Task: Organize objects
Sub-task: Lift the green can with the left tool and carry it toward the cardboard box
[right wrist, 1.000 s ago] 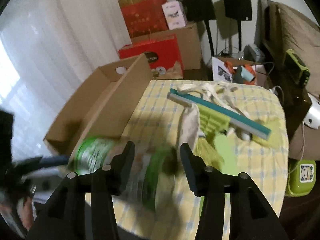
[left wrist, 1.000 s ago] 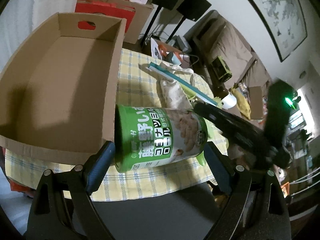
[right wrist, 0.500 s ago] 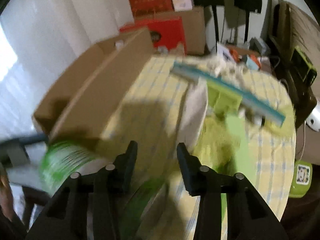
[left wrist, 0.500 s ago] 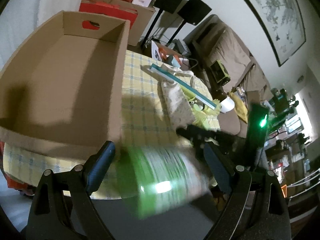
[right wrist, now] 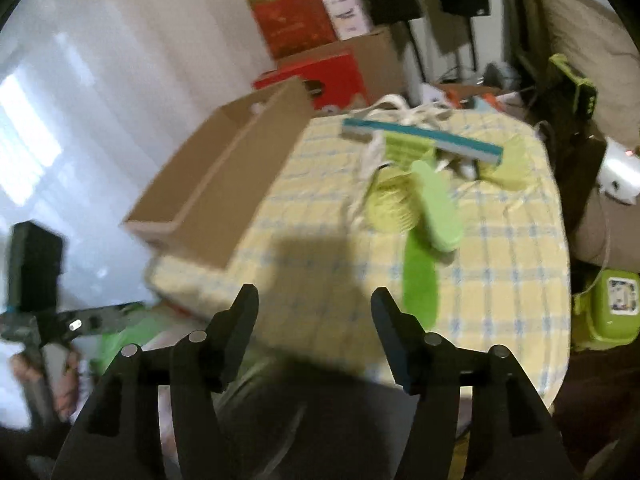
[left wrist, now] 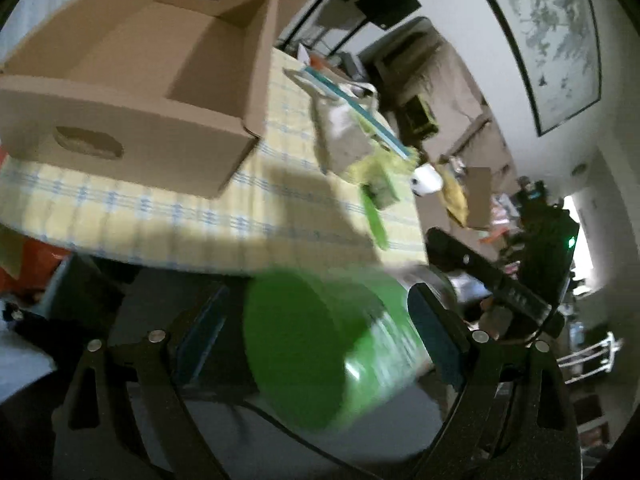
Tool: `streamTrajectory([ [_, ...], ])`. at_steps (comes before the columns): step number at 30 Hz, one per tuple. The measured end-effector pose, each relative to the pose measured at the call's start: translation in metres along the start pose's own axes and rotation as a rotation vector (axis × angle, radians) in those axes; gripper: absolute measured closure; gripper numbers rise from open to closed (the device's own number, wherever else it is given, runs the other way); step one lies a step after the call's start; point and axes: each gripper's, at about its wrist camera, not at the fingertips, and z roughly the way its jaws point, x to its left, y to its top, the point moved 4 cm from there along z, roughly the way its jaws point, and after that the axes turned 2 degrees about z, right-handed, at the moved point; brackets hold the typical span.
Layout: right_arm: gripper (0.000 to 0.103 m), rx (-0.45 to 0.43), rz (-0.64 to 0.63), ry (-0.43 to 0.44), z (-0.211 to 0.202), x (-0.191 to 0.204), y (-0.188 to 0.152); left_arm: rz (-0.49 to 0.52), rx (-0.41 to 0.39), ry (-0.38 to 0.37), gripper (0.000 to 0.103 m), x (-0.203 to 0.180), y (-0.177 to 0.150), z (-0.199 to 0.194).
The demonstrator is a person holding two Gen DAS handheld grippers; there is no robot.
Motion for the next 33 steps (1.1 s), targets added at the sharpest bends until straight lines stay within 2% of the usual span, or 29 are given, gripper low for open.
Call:
streamTrajectory([
  [3, 0.041, 0.071, 0.016, 0.077, 0.007, 0.008, -0.011, 0.051, 0.009, -0.018, 0.015, -0.013, 0.0, 0.005],
  [5, 0.048, 0.095, 0.014, 0.081, 0.017, 0.011, -0.016, 0.054, 0.04, 0.022, 0.027, -0.015, 0.001, 0.019],
  [6, 0.059, 0.098, 0.004, 0.087, 0.023, 0.015, -0.016, 0.072, 0.036, 0.033, 0.03, -0.017, 0.001, 0.024],
  [8, 0.062, 0.068, -0.027, 0.055, 0.028, 0.019, -0.013, 0.11, 0.004, 0.092, 0.036, -0.02, 0.006, 0.028],
  [14, 0.061, 0.055, -0.059, 0.027, 0.029, 0.022, -0.006, 0.135, -0.012, 0.117, 0.036, -0.024, 0.011, 0.027],
  [19, 0.061, 0.028, -0.08, 0.021, 0.021, 0.026, -0.001, 0.155, -0.061, 0.13, 0.036, -0.03, 0.016, 0.012],
  [27, 0.061, -0.057, -0.088, 0.005, -0.012, 0.033, 0.021, 0.195, -0.101, 0.098, 0.036, -0.055, 0.027, -0.007],
  [33, 0.061, -0.112, -0.131, 0.015, -0.029, 0.056, 0.052, 0.208, -0.184, 0.09, 0.036, -0.071, 0.05, -0.039],
])
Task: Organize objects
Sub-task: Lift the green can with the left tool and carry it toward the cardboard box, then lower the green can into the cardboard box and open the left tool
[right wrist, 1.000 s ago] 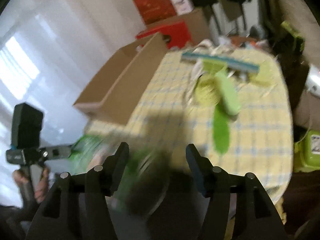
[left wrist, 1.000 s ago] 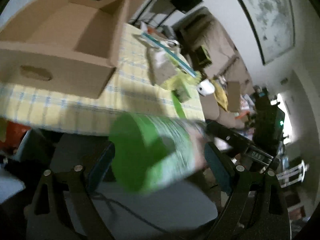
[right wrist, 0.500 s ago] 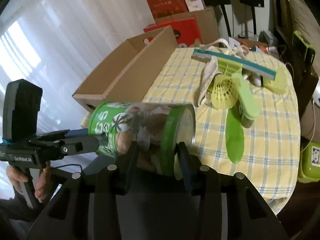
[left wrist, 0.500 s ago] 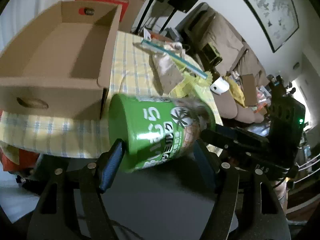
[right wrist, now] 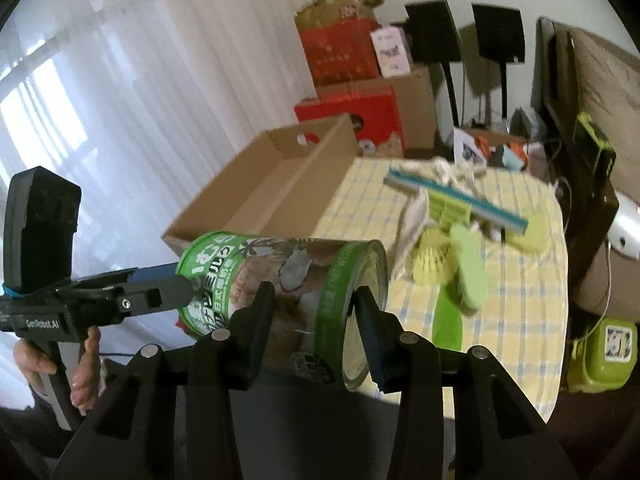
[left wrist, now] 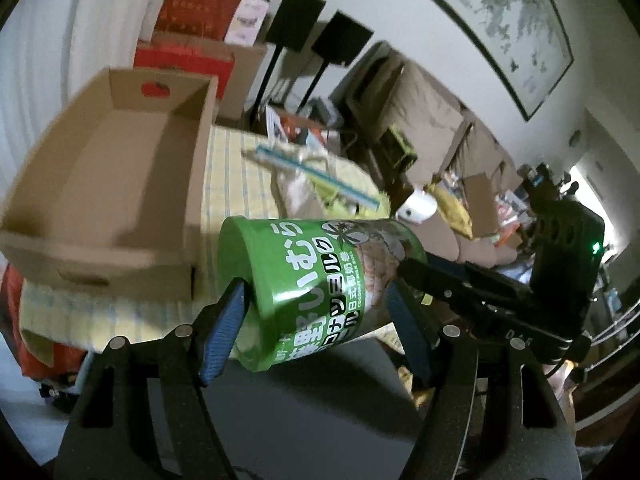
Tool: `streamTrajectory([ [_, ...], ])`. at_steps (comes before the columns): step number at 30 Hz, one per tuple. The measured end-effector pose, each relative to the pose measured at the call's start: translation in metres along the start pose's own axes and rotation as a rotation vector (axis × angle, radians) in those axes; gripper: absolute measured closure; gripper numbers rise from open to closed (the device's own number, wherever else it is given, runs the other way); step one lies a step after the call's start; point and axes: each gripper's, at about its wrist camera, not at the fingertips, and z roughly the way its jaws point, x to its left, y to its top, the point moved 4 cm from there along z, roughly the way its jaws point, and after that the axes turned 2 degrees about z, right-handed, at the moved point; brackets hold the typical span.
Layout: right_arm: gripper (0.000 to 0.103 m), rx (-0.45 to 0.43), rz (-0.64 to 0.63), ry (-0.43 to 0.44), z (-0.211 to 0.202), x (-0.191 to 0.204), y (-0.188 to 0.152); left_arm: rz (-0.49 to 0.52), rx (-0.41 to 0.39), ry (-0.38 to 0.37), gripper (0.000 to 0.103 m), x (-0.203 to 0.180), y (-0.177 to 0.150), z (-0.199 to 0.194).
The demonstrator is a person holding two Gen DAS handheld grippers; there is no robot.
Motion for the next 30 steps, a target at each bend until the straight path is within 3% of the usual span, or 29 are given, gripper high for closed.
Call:
streamTrajectory([
  [6, 0.061, -0.036, -0.031, 0.031, 0.003, 0.026, 0.034, -0.006, -0.086, 0.039, 0.036, 0.01, 0.037, -0.029],
  [16, 0.061, -0.027, -0.063, 0.097, 0.048, 0.075, 0.081, -0.086, -0.152, 0.116, 0.036, 0.069, 0.081, -0.056],
  [30, 0.061, 0.031, -0.023, 0.108, 0.115, 0.096, 0.094, -0.161, -0.121, 0.165, 0.036, 0.134, 0.094, -0.043],
])
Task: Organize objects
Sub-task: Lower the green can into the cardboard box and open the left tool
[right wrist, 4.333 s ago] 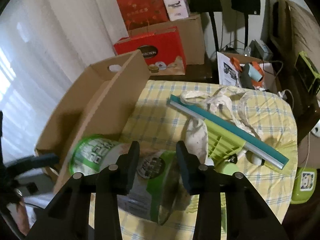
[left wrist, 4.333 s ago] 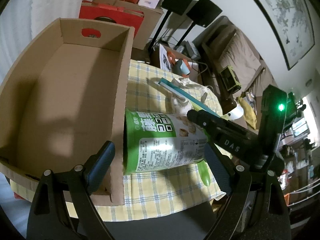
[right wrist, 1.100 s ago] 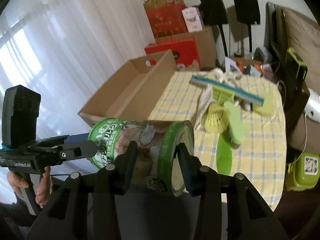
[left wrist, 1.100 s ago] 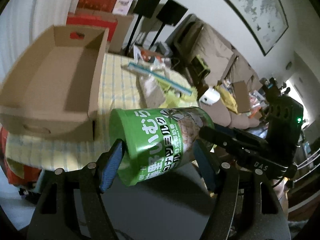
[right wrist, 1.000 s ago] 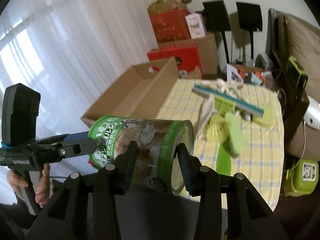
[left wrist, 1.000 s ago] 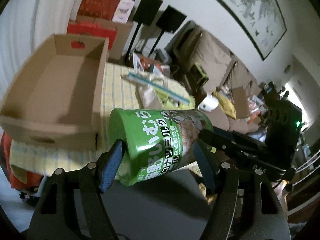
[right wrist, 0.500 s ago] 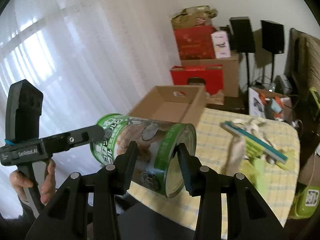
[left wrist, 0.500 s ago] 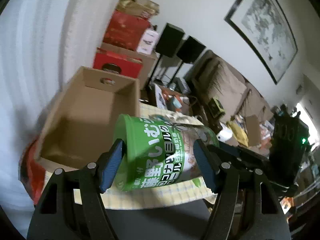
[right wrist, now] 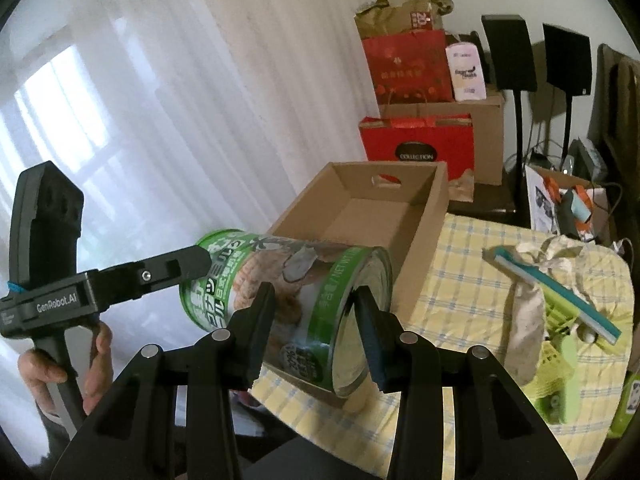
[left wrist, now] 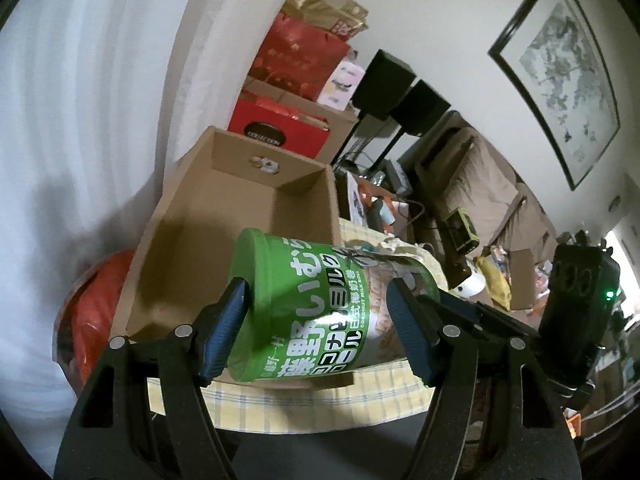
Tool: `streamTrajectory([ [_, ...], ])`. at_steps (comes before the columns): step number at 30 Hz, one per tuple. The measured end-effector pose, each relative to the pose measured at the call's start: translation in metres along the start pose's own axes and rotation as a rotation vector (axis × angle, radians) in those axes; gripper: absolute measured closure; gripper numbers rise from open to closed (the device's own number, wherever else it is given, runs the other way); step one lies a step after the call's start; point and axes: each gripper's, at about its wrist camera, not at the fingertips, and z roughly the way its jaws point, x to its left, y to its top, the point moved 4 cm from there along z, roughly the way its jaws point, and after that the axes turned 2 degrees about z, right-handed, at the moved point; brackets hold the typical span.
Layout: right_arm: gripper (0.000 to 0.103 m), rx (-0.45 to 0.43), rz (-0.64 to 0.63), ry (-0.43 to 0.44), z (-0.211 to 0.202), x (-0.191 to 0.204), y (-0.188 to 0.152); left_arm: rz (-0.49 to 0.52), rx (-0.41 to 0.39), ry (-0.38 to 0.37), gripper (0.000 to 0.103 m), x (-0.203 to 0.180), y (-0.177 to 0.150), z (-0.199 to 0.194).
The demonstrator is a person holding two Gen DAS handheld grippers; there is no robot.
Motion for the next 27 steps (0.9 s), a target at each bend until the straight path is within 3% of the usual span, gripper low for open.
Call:
streamTrajectory([
  [18, 0.061, 0.143, 0.052, 0.009, 0.084, -0.012, -0.025, -0.054, 0.101, 0.102, 0.035, 0.058, -0.008, 0.047],
  [27, 0.061, 0.186, 0.059, -0.001, 0.098, -0.018, -0.037, -0.073, 0.143, 0.118, 0.035, 0.069, -0.021, 0.061],
])
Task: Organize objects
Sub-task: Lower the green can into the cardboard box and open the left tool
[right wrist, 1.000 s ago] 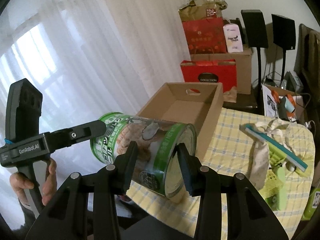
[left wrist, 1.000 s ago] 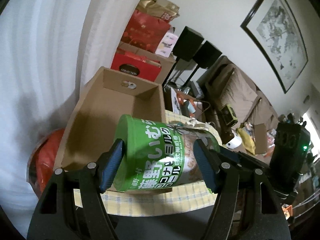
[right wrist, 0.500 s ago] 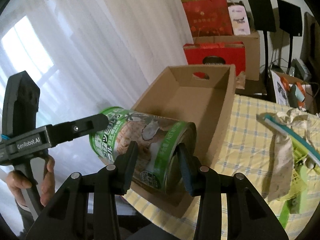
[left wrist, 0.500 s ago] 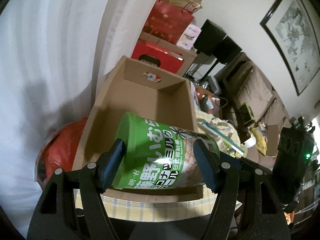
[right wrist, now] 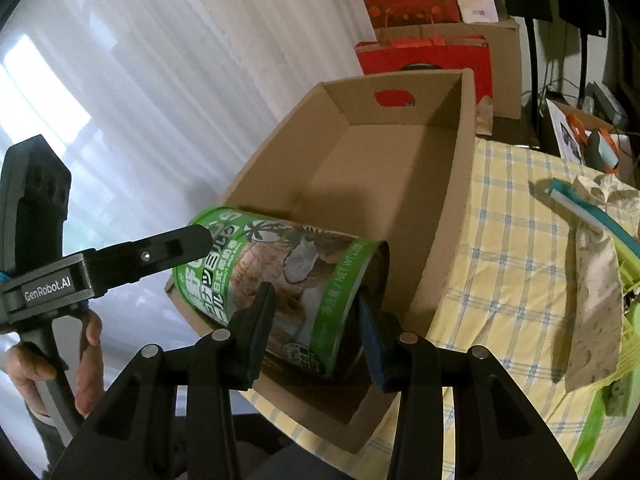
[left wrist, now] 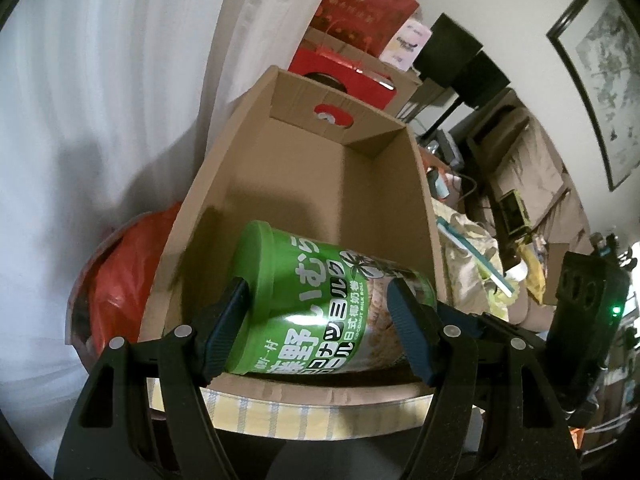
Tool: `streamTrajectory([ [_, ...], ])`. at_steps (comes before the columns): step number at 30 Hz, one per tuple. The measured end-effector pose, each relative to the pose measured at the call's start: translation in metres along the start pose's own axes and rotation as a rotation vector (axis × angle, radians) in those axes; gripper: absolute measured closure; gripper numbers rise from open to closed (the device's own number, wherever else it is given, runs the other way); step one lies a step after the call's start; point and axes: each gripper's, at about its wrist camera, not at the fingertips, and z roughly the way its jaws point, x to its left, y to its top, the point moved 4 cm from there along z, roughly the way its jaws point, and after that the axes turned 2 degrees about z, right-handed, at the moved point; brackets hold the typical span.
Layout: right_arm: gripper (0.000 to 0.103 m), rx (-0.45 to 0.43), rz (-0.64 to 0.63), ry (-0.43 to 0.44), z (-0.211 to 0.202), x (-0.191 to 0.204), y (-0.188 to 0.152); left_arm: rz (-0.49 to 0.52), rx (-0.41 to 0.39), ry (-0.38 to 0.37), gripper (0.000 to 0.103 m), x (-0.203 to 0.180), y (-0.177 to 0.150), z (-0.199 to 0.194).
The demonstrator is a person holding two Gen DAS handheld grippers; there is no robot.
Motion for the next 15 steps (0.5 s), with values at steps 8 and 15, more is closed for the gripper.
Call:
streamTrajectory([
  [8, 0.061, 0.022, -0.004, 0.003, 0.012, 0.004, 0.0, -0.007, 0.008, 0.031, 0.035, 0.008, 0.001, 0.004],
  [15, 0.06, 0.017, -0.013, -0.002, 0.015, 0.007, 0.001, -0.023, 0.035, 0.031, 0.028, 0.014, 0.0, 0.013],
])
